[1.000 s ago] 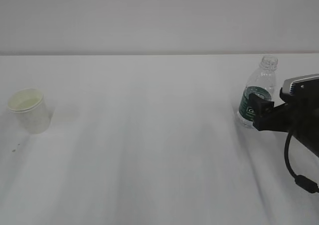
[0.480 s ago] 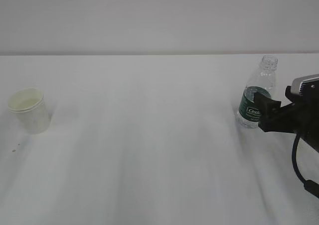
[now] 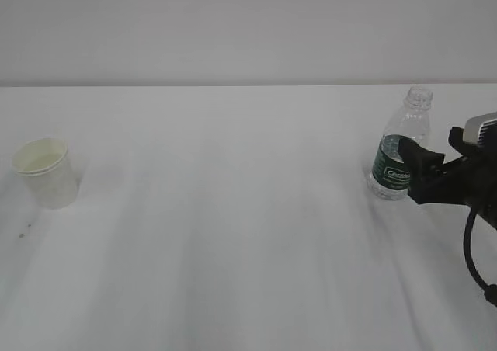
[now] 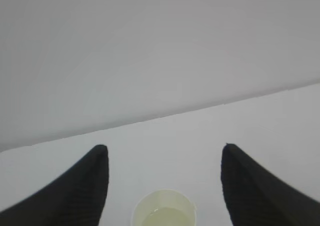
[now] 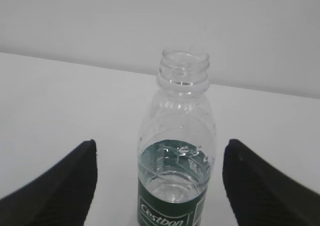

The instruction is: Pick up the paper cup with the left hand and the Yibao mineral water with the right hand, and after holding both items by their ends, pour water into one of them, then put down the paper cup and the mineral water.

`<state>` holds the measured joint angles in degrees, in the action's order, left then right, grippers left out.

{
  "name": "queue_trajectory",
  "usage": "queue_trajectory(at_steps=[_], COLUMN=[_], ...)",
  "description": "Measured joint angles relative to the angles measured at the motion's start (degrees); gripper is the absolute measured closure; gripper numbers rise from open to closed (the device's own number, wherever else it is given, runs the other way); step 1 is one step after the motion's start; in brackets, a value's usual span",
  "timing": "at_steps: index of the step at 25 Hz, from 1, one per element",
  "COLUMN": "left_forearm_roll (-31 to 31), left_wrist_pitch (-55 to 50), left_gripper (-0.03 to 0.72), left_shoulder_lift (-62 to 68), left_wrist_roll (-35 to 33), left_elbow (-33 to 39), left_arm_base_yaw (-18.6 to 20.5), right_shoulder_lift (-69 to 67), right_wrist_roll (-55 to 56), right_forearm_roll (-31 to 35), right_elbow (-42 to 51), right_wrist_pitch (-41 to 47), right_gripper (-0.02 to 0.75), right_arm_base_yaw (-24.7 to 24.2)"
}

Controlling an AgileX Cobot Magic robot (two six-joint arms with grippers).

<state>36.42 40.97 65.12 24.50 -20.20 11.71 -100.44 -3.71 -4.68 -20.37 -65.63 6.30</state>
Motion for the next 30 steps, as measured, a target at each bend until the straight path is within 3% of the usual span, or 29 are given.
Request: queue_trajectory(at_steps=[7, 19, 30], left_forearm_roll=[-3.6, -2.2, -1.8], left_wrist_pitch=[0.0, -4.1, -8.3], left_gripper=[0.186, 0.187, 0.186], left_shoulder_lift=[0.0, -4.3, -10.1], left_wrist_roll=[6.2, 7.0, 7.0], left_elbow=[-0.2, -8.2, -11.0], left_arm_base_yaw=[0.0, 0.0, 0.0], right_shoulder_lift=[2.1, 5.4, 7.9], right_wrist_roll=[0.0, 0.0, 0.0], right_forearm_roll=[-0.5, -1.2, -1.3], right_elbow=[0.6, 0.6, 1.0], right_wrist_pitch=[0.0, 0.0, 0.0], right_gripper=[0.146, 0.146, 0.146], right_arm_base_yaw=[0.0, 0.0, 0.0])
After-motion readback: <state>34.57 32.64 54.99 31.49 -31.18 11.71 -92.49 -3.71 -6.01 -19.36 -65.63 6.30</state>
